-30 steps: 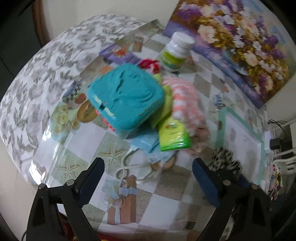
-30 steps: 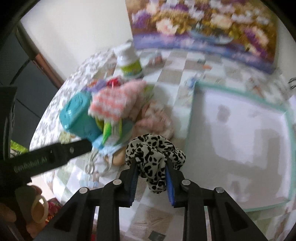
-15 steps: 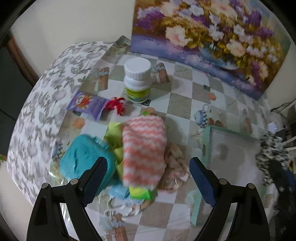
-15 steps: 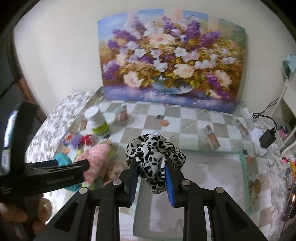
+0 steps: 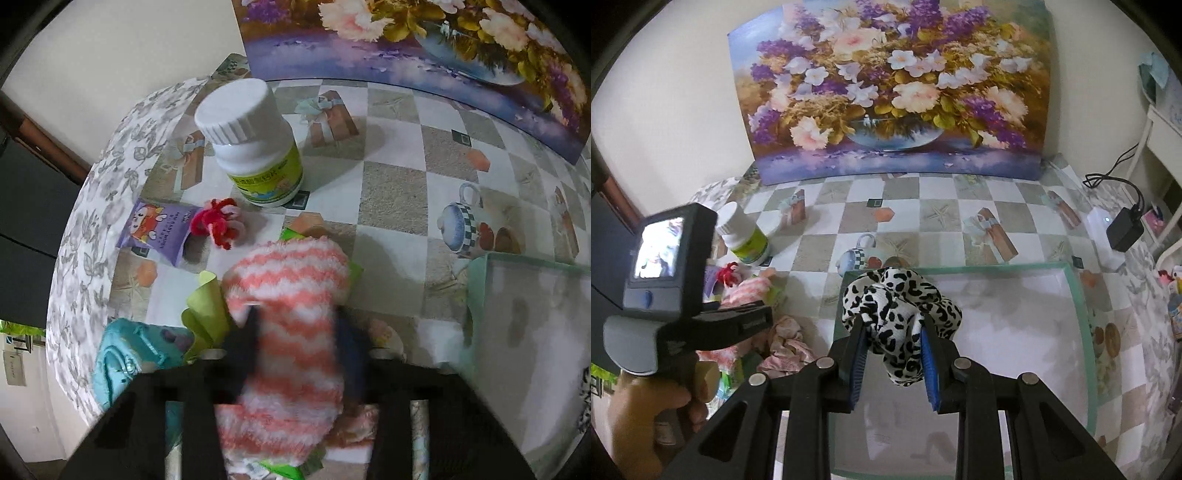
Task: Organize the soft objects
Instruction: 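Grasp the pink-and-white striped fuzzy cloth with the left gripper while the right lifts the scrunchie, then carry both items into the teal-rimmed tray and open both grippers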
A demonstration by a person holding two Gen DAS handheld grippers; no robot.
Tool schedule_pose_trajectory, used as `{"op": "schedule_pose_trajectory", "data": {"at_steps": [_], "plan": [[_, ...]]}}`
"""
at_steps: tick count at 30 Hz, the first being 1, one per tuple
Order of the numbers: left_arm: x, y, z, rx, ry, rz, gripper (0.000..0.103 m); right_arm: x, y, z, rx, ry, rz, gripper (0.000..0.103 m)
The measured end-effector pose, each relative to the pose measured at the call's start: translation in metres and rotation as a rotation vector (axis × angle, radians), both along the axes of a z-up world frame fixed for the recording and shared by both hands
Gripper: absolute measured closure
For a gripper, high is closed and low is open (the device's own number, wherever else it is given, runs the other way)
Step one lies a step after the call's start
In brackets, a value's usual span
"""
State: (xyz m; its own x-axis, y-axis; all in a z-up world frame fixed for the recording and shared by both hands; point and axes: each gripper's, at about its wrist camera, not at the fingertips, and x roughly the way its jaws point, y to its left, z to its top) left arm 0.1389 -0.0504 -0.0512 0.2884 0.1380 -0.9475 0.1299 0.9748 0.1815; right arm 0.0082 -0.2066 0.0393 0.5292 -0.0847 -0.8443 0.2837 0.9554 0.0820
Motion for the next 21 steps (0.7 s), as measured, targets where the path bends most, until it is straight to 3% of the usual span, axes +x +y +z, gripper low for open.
{"op": "schedule_pose_trajectory", "data": {"at_steps": [4, 11, 17, 21], "plan": [[0.001, 0.004, 0.003, -0.039, -0.018, 0.005, 0.085, 0.000, 0.000, 0.000, -0.012, 0.001, 0.001, 0.075], [0.001, 0.019, 0.027, -0.145, -0.060, 0.047, 0.086, 0.000, -0.001, 0.000, -0.011, 0.007, -0.018, 0.075], [-0.003, 0.030, 0.061, -0.222, -0.133, 0.064, 0.086, -0.002, -0.003, 0.003, -0.003, -0.005, -0.031, 0.074], [-0.011, 0.035, 0.094, -0.317, -0.190, 0.054, 0.086, -0.009, -0.008, 0.015, 0.003, -0.045, -0.051, 0.074]]}}
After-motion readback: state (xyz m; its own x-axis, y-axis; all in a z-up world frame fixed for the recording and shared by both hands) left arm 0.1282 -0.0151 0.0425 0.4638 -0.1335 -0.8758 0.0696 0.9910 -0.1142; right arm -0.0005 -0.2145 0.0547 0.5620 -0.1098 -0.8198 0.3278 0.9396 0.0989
